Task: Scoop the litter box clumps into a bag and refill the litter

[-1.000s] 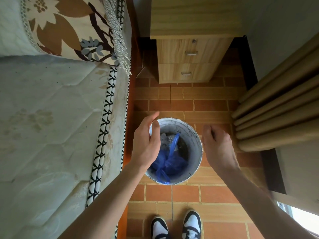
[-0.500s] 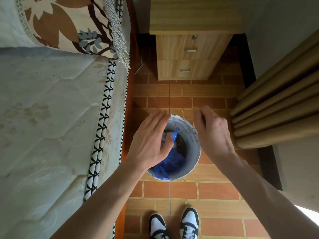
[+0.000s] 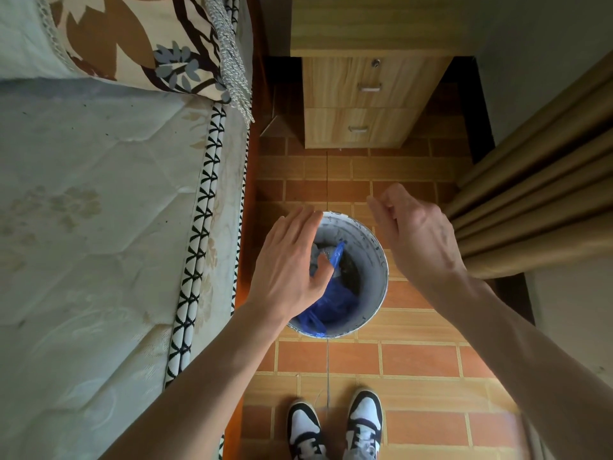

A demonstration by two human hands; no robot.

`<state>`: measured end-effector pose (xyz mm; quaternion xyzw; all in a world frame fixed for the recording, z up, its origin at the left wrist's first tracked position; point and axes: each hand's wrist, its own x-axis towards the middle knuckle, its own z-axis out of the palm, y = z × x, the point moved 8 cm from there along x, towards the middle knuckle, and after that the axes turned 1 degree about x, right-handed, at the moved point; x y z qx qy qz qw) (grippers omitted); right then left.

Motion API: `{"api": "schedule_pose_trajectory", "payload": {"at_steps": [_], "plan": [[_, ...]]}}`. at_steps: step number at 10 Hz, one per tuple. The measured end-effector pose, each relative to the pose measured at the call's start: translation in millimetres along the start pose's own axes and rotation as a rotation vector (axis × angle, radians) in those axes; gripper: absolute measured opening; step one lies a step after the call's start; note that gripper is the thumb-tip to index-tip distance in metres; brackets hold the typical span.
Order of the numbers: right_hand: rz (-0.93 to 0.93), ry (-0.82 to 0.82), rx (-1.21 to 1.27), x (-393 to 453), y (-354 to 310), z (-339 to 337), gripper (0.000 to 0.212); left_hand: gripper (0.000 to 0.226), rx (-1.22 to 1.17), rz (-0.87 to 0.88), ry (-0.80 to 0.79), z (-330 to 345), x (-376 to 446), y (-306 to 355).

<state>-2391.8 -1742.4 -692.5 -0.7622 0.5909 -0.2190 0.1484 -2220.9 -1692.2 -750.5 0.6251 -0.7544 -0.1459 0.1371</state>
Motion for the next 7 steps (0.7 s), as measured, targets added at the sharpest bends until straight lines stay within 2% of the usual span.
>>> {"api": "schedule_pose_trajectory", "payload": {"at_steps": [3,7], "plan": [[-0.005,-0.03,0.063,-16.4,1.8,2.0,0.007,0.068,-0.007,-0.008,0.021,-9.7,-1.9,2.7],[0.013,-0.012,0.053,-24.1,-12.5,-22.7,0.008,0.066,-0.035,-0.023,0.051,-40.5,-16.0,16.1]]}}
